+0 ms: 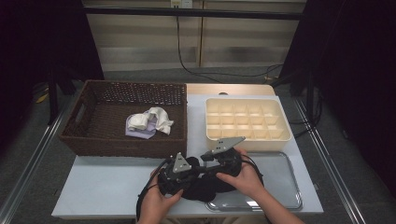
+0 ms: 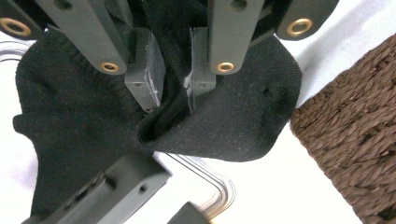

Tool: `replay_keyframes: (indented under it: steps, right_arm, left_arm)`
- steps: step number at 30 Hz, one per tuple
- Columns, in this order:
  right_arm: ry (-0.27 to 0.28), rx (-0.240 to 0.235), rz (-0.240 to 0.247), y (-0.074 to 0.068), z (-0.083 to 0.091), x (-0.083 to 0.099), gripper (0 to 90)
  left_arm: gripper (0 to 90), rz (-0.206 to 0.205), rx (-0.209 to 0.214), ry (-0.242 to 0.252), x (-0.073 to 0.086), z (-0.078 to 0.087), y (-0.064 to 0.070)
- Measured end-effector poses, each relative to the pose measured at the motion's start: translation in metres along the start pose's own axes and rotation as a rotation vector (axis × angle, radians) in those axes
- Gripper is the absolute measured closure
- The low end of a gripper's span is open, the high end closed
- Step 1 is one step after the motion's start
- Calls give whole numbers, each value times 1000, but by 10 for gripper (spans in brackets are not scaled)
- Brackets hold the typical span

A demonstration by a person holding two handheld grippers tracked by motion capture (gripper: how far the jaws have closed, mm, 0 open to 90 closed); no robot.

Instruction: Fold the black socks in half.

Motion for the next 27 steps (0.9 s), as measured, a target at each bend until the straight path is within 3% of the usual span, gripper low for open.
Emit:
replay_keyframes:
  steps: [7,11,13,17,20,23,27]
  right_arm:
    - [-10,-28,-3,-5,-7,-2,586]
    - [-38,-58,-14,-4,-15,4,691]
    - [-67,-71,-23,-3,-19,6,797]
    - [-125,-53,-16,0,-21,12,858]
    - [-121,-52,-29,2,-17,15,867]
    - [-82,-58,-56,5,-10,16,866]
    - [-51,-42,-77,9,-2,19,861]
  left_arm:
    - [738,4,5,-8,0,0,1]
    - [715,-3,4,-1,0,-3,2]
    - [698,3,7,-10,0,-2,2]
    - [660,23,16,2,1,1,2]
    - [637,44,4,12,1,7,-1]
    - [619,87,-8,32,3,15,-5]
    - [617,103,-21,45,5,18,-9]
Point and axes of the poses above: each handheld gripper's, and its own axes: z roughly backward along the jaws, x roughly out of its underside, y roughly to its right, the point moved 3 cm from there along -z, roughly forward along the jaws, and after that the axes turned 7 degrees about x, right-handed, at the moved point
